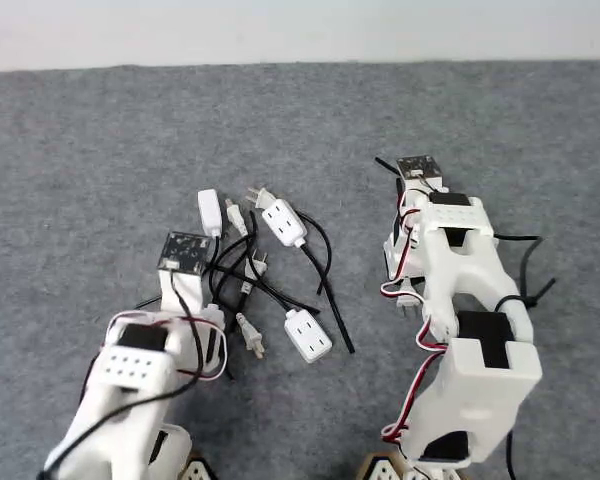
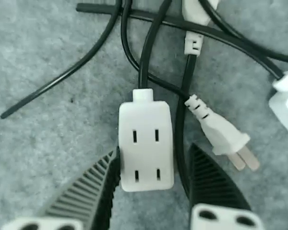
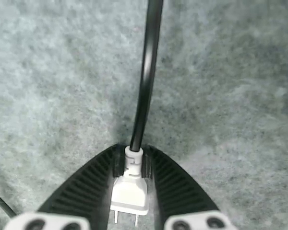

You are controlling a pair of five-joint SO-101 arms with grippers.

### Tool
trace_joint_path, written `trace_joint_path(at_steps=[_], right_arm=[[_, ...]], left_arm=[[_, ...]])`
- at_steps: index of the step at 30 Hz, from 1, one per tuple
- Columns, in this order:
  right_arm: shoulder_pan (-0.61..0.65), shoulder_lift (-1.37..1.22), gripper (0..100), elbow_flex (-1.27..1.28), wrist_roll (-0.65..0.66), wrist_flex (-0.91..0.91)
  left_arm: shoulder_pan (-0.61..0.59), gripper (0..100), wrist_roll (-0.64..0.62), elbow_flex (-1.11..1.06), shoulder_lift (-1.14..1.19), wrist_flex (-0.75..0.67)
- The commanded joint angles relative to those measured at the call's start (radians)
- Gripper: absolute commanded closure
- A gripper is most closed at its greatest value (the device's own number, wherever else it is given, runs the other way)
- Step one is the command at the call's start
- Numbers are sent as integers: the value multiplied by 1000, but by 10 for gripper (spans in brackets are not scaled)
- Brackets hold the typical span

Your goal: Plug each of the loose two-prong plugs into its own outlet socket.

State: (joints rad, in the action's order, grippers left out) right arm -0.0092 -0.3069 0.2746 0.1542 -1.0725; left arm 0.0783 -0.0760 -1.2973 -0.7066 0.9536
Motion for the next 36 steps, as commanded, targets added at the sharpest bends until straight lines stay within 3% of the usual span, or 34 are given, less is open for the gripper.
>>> trace_joint_path(at_steps=[1,8,13,16,20,25,36], right_arm=[[16,35,991,-2,-11,28],[16,35,991,-2,9,27],[16,35,991,-2,9,27],[16,35,991,-2,9,27],[16,35,991,-2,9,27],[16,35,991,-2,9,27],[16,35,991,-2,9,28]], left_arm=[[11,791,-14,82,101,-26],[9,807,-17,163,265,-26],[14,991,-15,223,354,-31],[52,987,-52,240,377,-26],[178,988,-288,246,385,-29],[276,987,-305,280,387,-28],[265,961,-301,289,387,-28]])
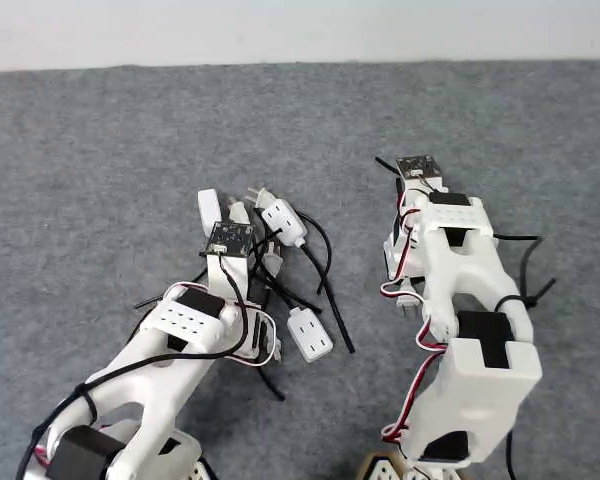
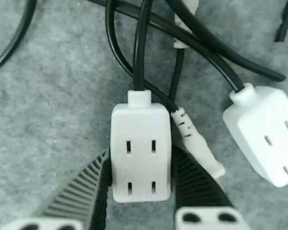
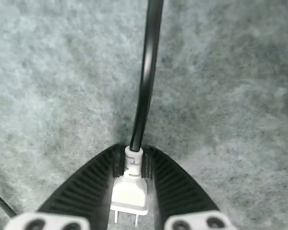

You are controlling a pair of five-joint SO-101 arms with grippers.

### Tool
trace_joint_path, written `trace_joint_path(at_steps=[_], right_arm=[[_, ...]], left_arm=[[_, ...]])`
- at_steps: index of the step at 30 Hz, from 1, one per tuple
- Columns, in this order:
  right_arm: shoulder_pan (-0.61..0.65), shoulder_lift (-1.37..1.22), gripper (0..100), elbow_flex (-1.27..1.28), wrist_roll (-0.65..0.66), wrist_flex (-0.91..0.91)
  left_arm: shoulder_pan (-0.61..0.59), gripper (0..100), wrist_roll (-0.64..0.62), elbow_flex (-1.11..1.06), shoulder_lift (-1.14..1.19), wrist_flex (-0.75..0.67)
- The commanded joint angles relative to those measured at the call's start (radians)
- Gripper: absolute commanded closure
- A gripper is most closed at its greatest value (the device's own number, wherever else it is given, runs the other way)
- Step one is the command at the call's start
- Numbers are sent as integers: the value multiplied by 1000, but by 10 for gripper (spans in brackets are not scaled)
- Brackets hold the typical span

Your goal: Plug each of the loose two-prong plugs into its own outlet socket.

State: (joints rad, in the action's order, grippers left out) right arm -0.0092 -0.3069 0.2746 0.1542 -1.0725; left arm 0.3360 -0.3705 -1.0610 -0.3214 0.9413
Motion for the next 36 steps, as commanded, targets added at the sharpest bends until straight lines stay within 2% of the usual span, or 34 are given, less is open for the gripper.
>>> trace_joint_path(at_steps=[1,5,7,15,21,27,30,33,36], right_arm=[[16,35,991,-2,9,28],[16,35,991,-2,8,28],[16,35,991,-2,6,28],[16,35,991,-2,3,28],[16,35,991,-2,3,28],[16,35,991,-2,8,28],[16,35,991,-2,8,27],[16,35,991,-2,8,27],[16,35,991,0,8,27]], left_arm=[[-6,921,-9,53,2,-14],[-38,688,-43,53,-9,43],[-32,651,-44,56,-11,63],[-94,761,83,54,0,37],[-95,986,83,41,2,-29],[-87,988,74,82,2,-63],[-87,988,-21,156,21,-69],[-87,988,-127,259,155,-31],[-97,988,-91,371,324,11]])
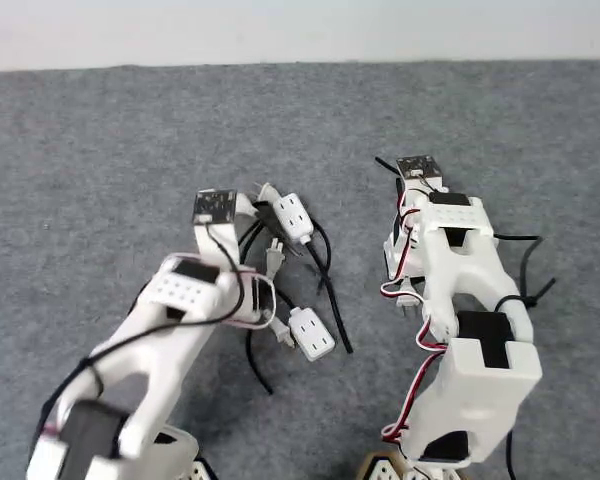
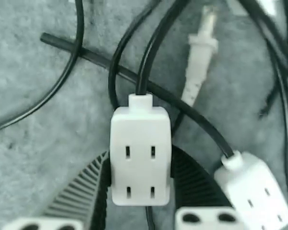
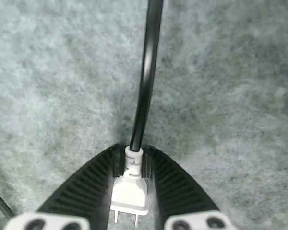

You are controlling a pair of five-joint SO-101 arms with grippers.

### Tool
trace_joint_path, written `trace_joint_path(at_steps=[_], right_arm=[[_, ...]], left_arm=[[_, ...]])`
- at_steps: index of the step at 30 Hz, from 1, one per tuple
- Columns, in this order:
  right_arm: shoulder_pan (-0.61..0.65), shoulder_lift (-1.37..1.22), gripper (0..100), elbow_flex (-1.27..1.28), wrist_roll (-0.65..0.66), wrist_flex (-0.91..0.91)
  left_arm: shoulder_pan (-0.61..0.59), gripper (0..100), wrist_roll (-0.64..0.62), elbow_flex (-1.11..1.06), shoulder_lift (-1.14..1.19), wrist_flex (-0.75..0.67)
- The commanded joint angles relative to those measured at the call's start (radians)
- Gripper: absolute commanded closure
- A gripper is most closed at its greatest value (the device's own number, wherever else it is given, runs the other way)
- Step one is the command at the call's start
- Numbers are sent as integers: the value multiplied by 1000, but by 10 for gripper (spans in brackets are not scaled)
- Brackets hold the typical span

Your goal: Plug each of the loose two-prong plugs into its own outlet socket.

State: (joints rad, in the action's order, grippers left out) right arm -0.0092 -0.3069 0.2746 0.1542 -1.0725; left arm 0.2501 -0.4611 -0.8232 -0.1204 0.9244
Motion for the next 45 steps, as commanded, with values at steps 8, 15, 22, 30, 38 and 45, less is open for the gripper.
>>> trace_joint_path(at_steps=[8,15,22,30,38,45], right_arm=[[16,35,991,0,9,27],[16,35,991,0,9,27],[16,35,991,0,3,27],[1,42,991,0,-38,28],[90,209,991,9,-189,-58],[352,568,991,209,-365,12]], left_arm=[[-40,969,29,211,201,49],[-35,732,29,85,74,48],[-43,725,101,-150,-232,-17],[-43,723,183,-295,-539,-12],[-327,724,302,-289,-575,-60],[-476,724,476,-407,-578,-229]])
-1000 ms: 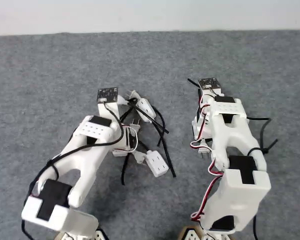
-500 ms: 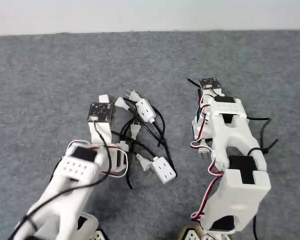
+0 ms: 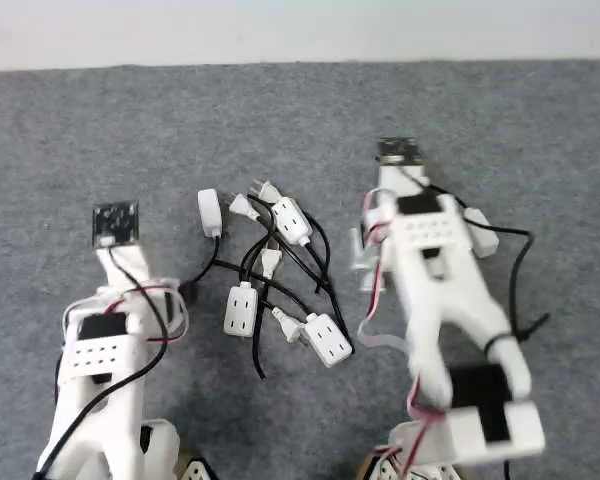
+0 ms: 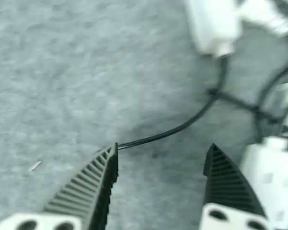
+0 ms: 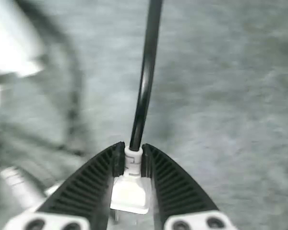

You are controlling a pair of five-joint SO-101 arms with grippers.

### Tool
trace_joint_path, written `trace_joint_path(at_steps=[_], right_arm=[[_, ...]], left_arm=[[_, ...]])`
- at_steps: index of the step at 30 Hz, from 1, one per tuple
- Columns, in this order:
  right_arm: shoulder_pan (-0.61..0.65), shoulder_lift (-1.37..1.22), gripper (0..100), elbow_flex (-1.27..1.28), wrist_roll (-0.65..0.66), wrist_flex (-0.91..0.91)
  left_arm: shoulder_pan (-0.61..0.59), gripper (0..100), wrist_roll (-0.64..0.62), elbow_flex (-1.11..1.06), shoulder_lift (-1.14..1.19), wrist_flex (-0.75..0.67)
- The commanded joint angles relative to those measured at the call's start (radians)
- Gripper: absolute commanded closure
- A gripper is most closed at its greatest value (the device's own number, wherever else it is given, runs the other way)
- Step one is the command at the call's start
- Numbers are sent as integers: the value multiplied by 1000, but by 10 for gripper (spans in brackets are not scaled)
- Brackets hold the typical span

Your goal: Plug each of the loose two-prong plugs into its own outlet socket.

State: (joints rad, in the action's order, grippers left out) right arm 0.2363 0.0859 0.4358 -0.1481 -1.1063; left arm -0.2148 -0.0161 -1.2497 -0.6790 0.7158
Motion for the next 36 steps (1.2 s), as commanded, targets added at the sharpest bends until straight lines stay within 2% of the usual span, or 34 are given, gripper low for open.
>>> trace_joint_path(at_steps=[1,5,8,10,12,14,17,21,27,31,36], right_arm=[[151,219,991,77,-77,67],[335,380,991,157,-64,116],[456,478,991,193,12,116],[499,526,991,226,52,116],[535,550,991,255,86,116],[564,561,991,273,109,119],[572,572,991,284,110,125],[572,610,991,290,117,127],[576,627,991,364,120,220],[575,625,991,408,115,291],[595,625,991,466,117,360]], left_arm=[[11,724,34,25,-17,0],[29,724,37,67,52,14],[29,724,37,151,193,29],[21,727,41,245,316,87],[-6,769,97,341,427,143],[-8,867,184,433,508,227],[15,977,319,513,594,310],[20,972,405,562,644,388],[25,971,557,561,644,460],[83,974,617,515,620,462],[115,974,660,349,423,382]])
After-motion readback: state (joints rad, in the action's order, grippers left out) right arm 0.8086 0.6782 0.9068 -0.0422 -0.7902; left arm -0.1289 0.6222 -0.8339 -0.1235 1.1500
